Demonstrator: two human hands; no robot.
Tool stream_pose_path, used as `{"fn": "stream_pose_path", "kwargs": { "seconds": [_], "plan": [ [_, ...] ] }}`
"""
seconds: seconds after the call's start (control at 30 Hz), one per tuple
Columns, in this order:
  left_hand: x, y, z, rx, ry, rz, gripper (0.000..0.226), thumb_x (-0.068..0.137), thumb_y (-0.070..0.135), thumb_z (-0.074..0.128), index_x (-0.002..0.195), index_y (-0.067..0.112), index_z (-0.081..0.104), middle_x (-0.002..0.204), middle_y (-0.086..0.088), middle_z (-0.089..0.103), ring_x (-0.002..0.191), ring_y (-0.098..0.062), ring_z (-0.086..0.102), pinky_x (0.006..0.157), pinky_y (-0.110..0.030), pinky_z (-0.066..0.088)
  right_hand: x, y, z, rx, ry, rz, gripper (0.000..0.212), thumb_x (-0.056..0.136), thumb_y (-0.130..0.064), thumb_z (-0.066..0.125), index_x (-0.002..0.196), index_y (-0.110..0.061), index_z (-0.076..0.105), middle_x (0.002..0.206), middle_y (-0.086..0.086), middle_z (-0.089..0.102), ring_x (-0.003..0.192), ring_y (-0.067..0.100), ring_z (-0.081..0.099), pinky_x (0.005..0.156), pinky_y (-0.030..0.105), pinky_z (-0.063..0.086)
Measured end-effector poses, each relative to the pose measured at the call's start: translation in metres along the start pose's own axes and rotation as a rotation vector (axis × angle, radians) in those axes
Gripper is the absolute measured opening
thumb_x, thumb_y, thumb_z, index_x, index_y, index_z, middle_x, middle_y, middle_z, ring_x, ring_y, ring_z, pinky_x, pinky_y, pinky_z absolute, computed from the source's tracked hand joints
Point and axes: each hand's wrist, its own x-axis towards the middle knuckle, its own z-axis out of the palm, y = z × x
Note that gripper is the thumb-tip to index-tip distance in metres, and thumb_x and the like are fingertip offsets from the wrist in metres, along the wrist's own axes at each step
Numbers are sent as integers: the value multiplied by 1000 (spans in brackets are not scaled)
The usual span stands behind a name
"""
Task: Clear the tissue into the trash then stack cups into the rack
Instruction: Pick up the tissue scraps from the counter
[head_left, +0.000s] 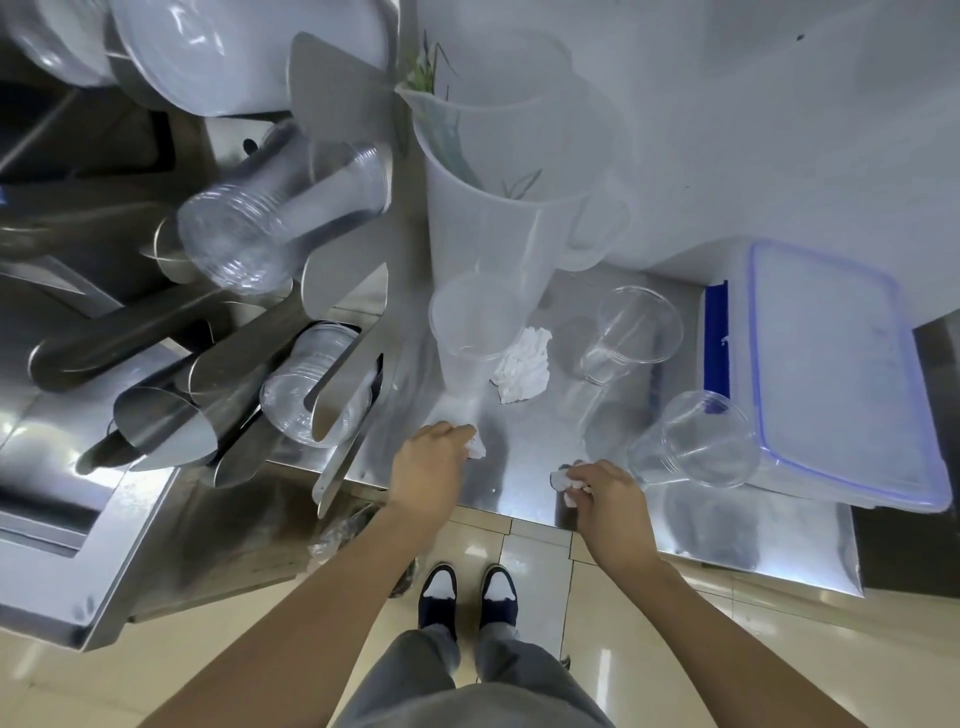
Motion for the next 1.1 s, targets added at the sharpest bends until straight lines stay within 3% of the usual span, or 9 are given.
{"fn": "stream_pose_path", "kwargs": {
  "seconds": [0.1,0.27,0.5,0.6,0.7,0.9,1.0,1.07,1.1],
  "plan": [
    [-2,-2,0,-43,27,6,28,65,-9,82,81,14,79,70,-7,70,57,-28,65,42,-40,56,0,-1,1,14,-16,-4,27,79,11,59,93,-7,74,96,7,65,75,13,58,66,4,37],
    [0,-2,-4,-191,37,-79,20,80,-1,75,92,12,82,85,-10,74,70,-31,69,63,-40,60,4,0,6,-40,9,-41,26,74,8,66,89,-10,76,97,8,71,94,29,64,75,25,42],
    [3,-3,-6,-277,25,-192,18,82,7,77,98,14,81,92,-5,73,74,-19,68,74,-29,58,14,-8,9,-22,29,-51,20,78,3,67,86,-12,77,99,-2,62,98,22,58,72,6,33],
    [6,-4,-6,-312,23,-252,19,82,11,79,100,16,80,94,2,73,67,-6,61,66,-1,45,29,-20,8,-10,107,-116,14,78,-1,71,84,-12,77,113,6,65,104,27,59,83,29,47],
    [9,-4,-7,-339,21,-285,18,81,12,80,99,16,81,94,1,75,66,-4,59,61,5,40,51,-37,3,8,153,-180,11,79,-2,71,86,-10,76,124,10,63,113,31,58,93,40,49],
    [11,-8,-7,-343,12,-309,17,81,14,80,97,18,81,95,0,77,69,-6,63,65,3,36,96,-59,0,2,38,-201,15,82,0,65,95,-4,74,147,10,48,136,28,44,104,30,39],
    [11,-8,-6,-333,15,-302,16,81,14,80,97,18,81,95,0,77,70,-6,62,68,-3,43,110,-64,3,-31,-57,-199,14,86,-1,62,95,-6,72,155,7,38,147,24,28,110,34,37],
    [11,-8,-6,-333,15,-298,16,82,14,80,97,17,81,95,-1,77,70,-6,63,72,-10,50,118,-66,6,-53,-119,-188,13,87,-3,61,95,-7,71,156,5,36,148,23,24,111,36,37],
    [11,-8,-5,-328,12,-298,16,82,14,80,97,17,81,95,0,77,69,-4,62,71,-6,48,120,-67,7,-63,-142,-181,12,87,-4,61,94,-8,71,154,4,38,148,24,26,107,37,40]
  ]
}}
